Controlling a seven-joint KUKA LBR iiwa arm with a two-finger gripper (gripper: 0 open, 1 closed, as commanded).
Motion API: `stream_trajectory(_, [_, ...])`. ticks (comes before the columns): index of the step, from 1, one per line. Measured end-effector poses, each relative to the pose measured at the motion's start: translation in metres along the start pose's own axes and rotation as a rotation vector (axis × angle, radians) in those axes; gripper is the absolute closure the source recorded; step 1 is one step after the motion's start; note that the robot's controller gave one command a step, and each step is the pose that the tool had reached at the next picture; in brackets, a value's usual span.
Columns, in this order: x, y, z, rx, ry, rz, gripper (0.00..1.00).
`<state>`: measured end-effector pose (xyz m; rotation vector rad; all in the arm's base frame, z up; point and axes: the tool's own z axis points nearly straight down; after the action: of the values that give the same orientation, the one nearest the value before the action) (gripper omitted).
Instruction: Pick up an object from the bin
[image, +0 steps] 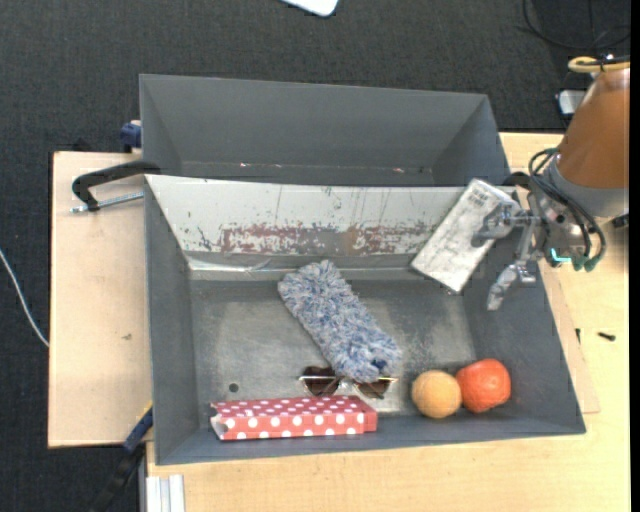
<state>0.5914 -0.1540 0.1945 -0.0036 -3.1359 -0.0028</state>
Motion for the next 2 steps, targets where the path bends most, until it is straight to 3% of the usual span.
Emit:
stream_trajectory(1, [-0.002,0.001,-0.005,0.002,-0.008,-0.002,0.0])
stream_trajectory(2, [0.004,0.019,0.074,0.0,-0.008,0.034,0.0])
